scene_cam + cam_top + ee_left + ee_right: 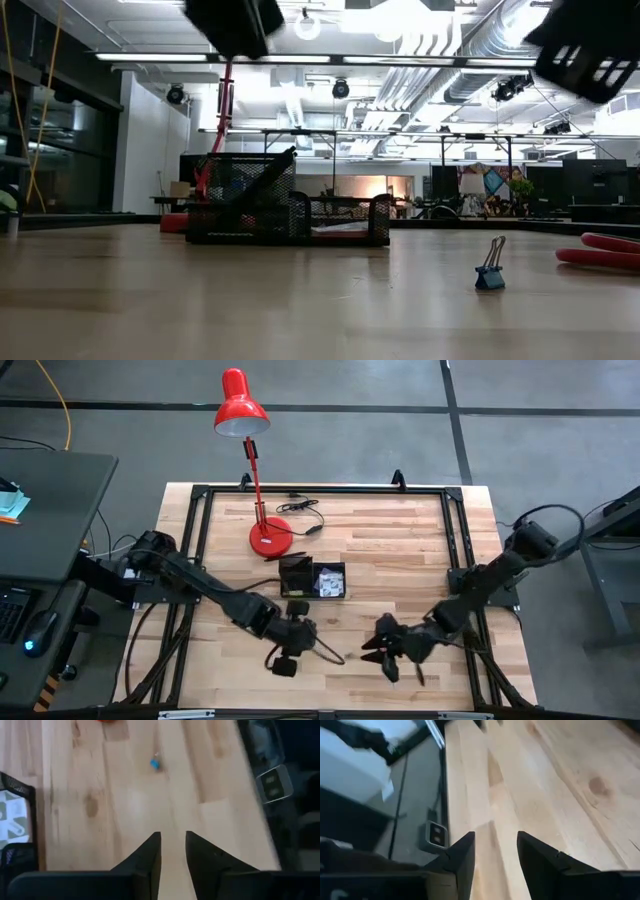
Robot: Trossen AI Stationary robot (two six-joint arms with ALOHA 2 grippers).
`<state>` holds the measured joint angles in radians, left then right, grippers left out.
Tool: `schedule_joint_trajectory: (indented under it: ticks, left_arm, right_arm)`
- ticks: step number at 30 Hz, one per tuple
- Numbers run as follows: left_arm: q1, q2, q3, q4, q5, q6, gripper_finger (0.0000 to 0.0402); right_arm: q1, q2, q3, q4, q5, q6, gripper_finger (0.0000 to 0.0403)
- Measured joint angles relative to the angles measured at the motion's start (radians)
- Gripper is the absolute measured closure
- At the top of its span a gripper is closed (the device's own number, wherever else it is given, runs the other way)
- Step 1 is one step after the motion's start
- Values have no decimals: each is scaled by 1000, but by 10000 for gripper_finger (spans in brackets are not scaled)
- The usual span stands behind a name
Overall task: Pick and place office supplies into organizer
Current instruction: Put the blue binder clip into the desk organizer
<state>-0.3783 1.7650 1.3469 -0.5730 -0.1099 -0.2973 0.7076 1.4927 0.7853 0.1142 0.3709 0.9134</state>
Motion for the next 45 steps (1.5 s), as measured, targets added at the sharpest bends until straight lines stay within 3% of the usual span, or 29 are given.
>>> schedule_joint_trajectory:
  ticks: [4,8,14,21,31,45]
  left_arm:
    - [-74,-35,0,-34,-95,-85,348]
    - [-151,-54,0,-70,-188,-186,365]
    - [-235,-54,0,-99,-277,-312,372]
    - [-291,-54,0,-165,-353,-425,364]
    - [-312,-54,0,-205,-363,-477,364]
    - [-318,-53,0,-220,-362,-487,365]
  right_arm:
    - [-49,83,40,17,-108,-119,243]
    - [-86,181,134,-84,-199,-278,218]
    - [-90,296,281,-338,-162,-427,202]
    - [-114,352,307,-360,-163,-484,203]
    - [-142,352,307,-357,-222,-543,225]
    - [-146,386,306,-318,-246,-588,226]
